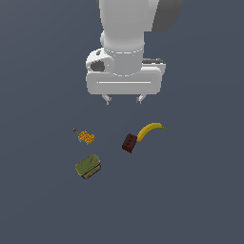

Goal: Pick up a designated object from a clutter of objects.

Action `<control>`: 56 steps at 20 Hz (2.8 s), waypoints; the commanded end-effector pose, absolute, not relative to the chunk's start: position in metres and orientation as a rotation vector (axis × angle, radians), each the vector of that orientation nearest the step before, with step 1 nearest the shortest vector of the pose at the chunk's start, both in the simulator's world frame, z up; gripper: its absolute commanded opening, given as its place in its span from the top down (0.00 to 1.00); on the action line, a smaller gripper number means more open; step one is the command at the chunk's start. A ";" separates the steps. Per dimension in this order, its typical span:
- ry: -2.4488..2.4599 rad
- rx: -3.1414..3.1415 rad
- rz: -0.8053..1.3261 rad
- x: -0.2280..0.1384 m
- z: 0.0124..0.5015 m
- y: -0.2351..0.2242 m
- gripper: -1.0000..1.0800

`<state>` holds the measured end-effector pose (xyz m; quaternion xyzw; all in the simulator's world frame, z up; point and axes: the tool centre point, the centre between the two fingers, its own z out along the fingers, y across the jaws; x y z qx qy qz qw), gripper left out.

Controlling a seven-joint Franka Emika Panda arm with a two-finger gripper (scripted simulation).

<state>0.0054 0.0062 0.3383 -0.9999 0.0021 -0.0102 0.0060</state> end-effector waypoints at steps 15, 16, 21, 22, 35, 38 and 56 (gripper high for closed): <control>-0.178 -3.118 -0.031 0.011 0.309 -0.017 0.04; -0.201 -3.116 -0.031 0.011 0.306 -0.020 0.04; -0.332 -3.102 -0.031 0.013 0.285 -0.037 0.04; -0.360 -3.098 -0.032 0.013 0.280 -0.041 0.04; -0.709 -3.034 -0.035 0.009 0.224 -0.089 0.04; -0.789 -3.015 -0.036 0.006 0.211 -0.100 0.04; -1.252 -2.864 -0.031 -0.021 0.136 -0.165 0.04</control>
